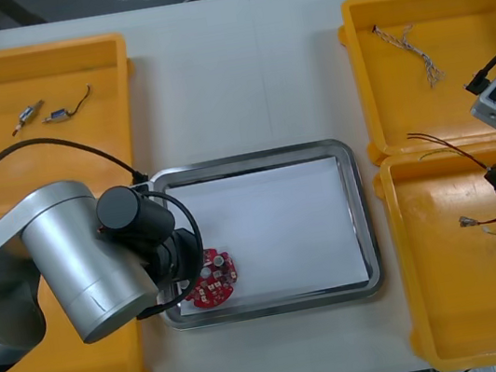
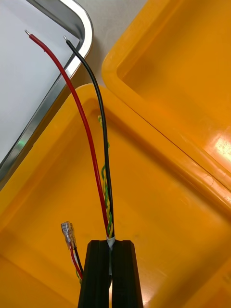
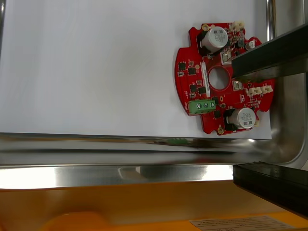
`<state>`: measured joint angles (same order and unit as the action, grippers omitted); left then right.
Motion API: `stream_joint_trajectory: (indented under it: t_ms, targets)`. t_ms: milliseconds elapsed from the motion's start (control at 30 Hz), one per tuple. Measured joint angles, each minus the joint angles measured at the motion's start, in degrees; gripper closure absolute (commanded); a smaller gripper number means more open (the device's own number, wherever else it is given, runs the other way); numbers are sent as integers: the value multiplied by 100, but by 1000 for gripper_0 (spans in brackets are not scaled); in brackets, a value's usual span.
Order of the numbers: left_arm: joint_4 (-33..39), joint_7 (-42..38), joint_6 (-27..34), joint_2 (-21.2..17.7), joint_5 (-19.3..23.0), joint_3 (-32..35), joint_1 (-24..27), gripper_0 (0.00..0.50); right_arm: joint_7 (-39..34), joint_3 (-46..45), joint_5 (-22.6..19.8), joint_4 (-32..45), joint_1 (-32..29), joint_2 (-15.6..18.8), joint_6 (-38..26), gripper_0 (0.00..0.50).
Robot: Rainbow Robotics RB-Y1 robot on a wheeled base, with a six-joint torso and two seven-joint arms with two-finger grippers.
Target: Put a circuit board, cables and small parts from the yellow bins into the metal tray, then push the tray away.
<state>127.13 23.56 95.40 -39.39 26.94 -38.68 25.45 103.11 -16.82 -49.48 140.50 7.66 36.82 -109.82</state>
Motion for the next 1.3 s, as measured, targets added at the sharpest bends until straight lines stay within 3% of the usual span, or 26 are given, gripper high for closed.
stream_joint_trajectory:
  t_ms: [333, 467, 667, 1100, 1300]
  targets:
    - [97, 0, 608, 175, 420, 483, 292, 0, 0, 106, -13, -8, -2, 0, -1, 500]
    - [161, 0, 911, 191, 831, 742, 490, 0, -2, 249, -268, -8, -2, 57, -1, 500]
    - [203, 0, 1368, 173, 1441, 1323, 761, 0, -69, 803, -309, -8, 114, 357, 0, 500]
    - [204, 8, 1415, -533, 1705, 1912, 943, 0, -78, 2526, -476, -10, 1573, 759, 0, 500]
    - [-71, 206, 1417, -621, 1720, 2369, 945, 0, -79, 3411, -482, -11, 2285, 775, 13, 500]
